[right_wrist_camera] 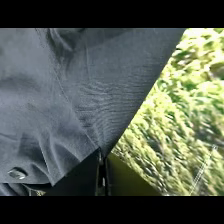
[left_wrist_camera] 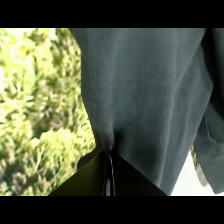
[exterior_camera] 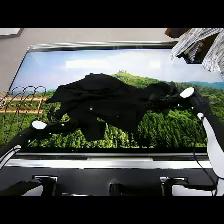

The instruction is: Fold the clothes and pants, and hang the long-sleeved shirts on hangers.

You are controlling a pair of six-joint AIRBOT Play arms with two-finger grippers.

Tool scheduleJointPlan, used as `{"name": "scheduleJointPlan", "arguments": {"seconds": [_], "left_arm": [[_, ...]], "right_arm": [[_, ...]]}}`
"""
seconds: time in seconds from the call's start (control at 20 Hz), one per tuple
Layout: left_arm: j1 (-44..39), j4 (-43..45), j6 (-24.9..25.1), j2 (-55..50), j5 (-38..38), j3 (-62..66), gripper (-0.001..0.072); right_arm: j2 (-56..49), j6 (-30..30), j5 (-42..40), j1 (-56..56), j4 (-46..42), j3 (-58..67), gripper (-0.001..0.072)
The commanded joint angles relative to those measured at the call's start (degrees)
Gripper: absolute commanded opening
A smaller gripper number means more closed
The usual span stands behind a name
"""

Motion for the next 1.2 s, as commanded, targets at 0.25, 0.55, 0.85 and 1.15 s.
{"name": "scheduleJointPlan", "arguments": {"seconds": [0.25, 0.55, 0.85, 1.15], "left_arm": [[17.8, 13.2, -3.3, 8.3, -13.5, 20.1, 0.0013], [21.1, 14.4, -4.0, 16.3, -15.3, 43.8, 0.0013], [24.9, 14.6, -8.2, 23.0, -13.1, 61.9, 0.0014], [28.9, 20.6, -16.6, 35.5, -14.1, 62.6, 0.0015]], "right_arm": [[16.2, 7.7, 7.4, 0.0, -18.1, 0.0, 0.0027], [32.7, 13.2, -1.5, 0.0, -17.7, 5.4, 0.0027], [41.1, 16.0, -2.4, 0.0, -27.8, 28.4, 0.0027], [52.5, 17.1, -1.4, 0.0, -34.9, 37.8, 0.0027]]}}
